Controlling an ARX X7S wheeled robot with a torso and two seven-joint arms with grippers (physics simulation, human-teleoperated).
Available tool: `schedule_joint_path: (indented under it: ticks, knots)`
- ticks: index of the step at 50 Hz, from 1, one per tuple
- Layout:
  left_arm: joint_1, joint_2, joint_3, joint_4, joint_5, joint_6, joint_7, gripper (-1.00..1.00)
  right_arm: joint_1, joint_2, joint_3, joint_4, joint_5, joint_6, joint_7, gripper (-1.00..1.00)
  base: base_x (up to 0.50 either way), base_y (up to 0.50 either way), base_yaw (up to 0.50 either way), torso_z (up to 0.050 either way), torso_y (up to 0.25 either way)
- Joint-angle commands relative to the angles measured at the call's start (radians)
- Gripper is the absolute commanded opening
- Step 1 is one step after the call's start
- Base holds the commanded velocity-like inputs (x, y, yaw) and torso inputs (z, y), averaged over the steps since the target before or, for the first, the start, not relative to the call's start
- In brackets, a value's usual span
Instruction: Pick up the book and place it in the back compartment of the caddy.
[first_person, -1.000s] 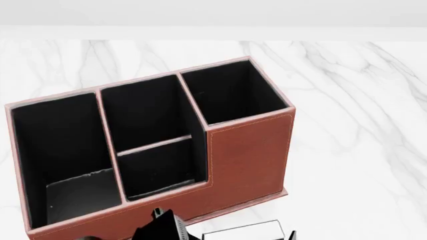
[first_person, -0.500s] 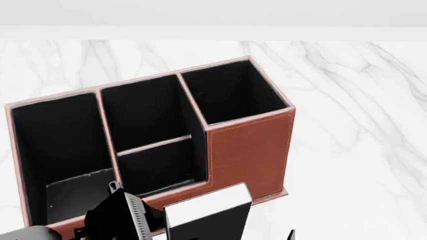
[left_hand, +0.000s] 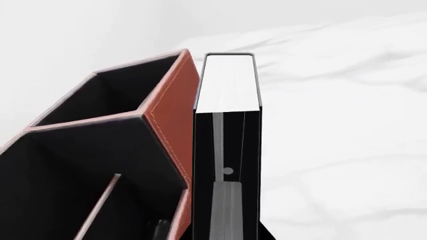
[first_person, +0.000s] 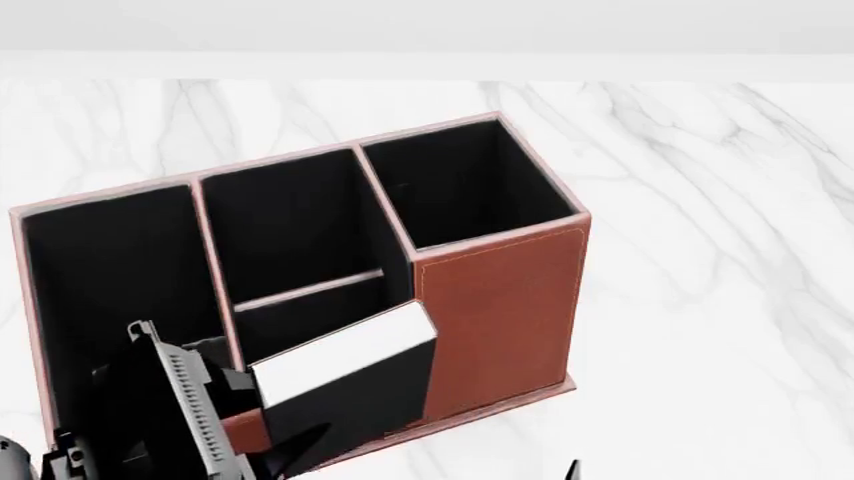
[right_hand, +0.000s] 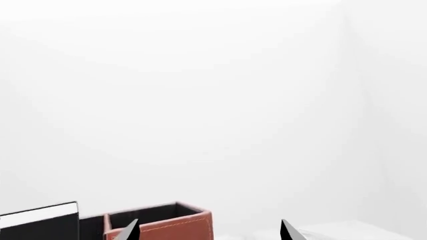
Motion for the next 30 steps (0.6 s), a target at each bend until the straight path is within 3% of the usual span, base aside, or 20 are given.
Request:
schedule_joint_path:
  ticks: [1,13,30]
  knots:
    - [-0.053,-0.058,-0.041,0.073,-0.034,-0.054,-0.04,-1.0,0.007,-0.001,-0.007,0.004,-0.007,0.018,0.002,1.0,0.0,0.0,0.0,0.0,0.01]
    - [-0.094,-0.101,-0.048,0.14,-0.045,-0.108,-0.073,-1.0,0.007,-0.004,-0.006,-0.006,-0.022,0.042,0.016,1.0,0.0,0.0,0.0,0.0,0.001]
    - [-0.091,-0.1,-0.048,0.143,-0.038,-0.111,-0.075,-1.0,0.011,-0.019,0.01,-0.016,-0.075,0.091,0.057,1.0,0.0,0.0,0.0,0.0,0.001]
